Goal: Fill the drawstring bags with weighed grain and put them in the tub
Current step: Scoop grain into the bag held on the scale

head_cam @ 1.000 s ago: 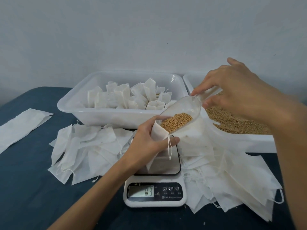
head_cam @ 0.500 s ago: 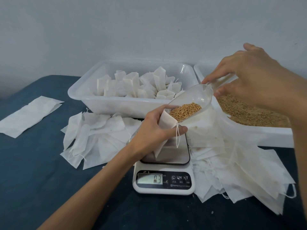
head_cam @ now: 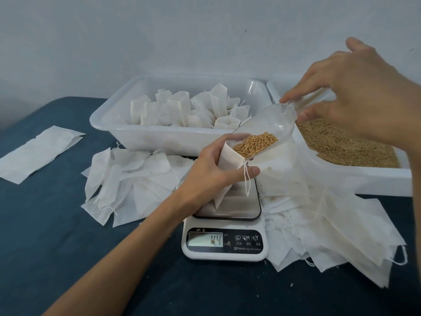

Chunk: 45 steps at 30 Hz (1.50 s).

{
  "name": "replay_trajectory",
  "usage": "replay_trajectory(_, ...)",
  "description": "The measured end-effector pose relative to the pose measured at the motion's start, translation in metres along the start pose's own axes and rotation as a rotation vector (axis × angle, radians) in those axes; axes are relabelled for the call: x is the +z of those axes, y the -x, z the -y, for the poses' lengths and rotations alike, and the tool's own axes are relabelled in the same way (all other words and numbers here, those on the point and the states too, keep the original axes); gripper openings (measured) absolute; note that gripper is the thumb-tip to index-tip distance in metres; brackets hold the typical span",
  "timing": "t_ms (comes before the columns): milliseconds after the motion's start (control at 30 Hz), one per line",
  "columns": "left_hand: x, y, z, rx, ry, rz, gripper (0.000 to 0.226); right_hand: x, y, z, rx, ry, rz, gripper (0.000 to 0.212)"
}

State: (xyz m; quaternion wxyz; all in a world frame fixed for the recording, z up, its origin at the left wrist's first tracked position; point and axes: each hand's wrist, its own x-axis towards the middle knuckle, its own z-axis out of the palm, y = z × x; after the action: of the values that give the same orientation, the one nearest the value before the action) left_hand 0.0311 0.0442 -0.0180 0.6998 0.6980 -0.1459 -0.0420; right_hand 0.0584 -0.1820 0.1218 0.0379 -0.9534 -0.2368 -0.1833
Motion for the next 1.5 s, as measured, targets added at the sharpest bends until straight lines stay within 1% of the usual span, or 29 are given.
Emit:
replay_trajectory(267,0.0010,0.0001,0.0017,0.004,0.005,-0.017,0.059,0.0009,-0.0004,0.0005,-0.008,0.017,-0.004,0.035)
replay_trajectory(467,0.0002,0.0001,0.0001,0.019,0.013,-0.016,0.053,0.0009,0.0002,0.0022,-0.001,0.029,-0.018,0.033)
replay_trajectory(767,-0.0011,-0.0005,-0.0003,0.028,-0.015,-0.012,0.050,-0.0008,0.0005,0.0028,0.003,0.020,-0.018,0.033)
replay_trajectory(1500,-0.0014,-0.0001,-0.0004,0.034,-0.025,-0.019,0.052,-0.0028,0.0017,0.0045,0.001,0.018,-0.016,0.032)
